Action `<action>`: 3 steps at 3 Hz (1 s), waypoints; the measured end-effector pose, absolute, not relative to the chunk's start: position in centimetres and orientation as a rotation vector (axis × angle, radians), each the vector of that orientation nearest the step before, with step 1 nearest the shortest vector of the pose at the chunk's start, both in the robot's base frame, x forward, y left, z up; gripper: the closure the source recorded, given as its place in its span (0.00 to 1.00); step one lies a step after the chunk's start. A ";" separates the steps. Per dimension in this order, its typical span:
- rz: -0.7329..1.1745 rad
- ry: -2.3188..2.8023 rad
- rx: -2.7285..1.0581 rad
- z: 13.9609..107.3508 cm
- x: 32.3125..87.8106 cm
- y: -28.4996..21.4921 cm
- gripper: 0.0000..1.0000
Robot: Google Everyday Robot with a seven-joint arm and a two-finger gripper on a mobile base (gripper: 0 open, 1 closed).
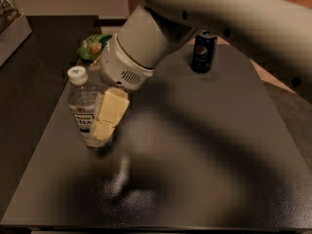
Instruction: Pick blue plastic bottle
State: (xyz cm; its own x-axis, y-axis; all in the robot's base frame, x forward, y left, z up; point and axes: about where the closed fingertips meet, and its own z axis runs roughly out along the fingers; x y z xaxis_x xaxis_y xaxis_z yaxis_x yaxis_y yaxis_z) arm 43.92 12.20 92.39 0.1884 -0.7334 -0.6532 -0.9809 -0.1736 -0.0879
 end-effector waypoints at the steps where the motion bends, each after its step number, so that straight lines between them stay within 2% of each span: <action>1: 0.697 1.578 -2.003 92.3 43.6 13.1 0.18; 3: 0.741 1.555 -2.010 92.9 44.0 13.3 0.64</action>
Offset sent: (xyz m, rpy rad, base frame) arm 0.0011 0.0142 -0.0005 0.0253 0.0635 0.0737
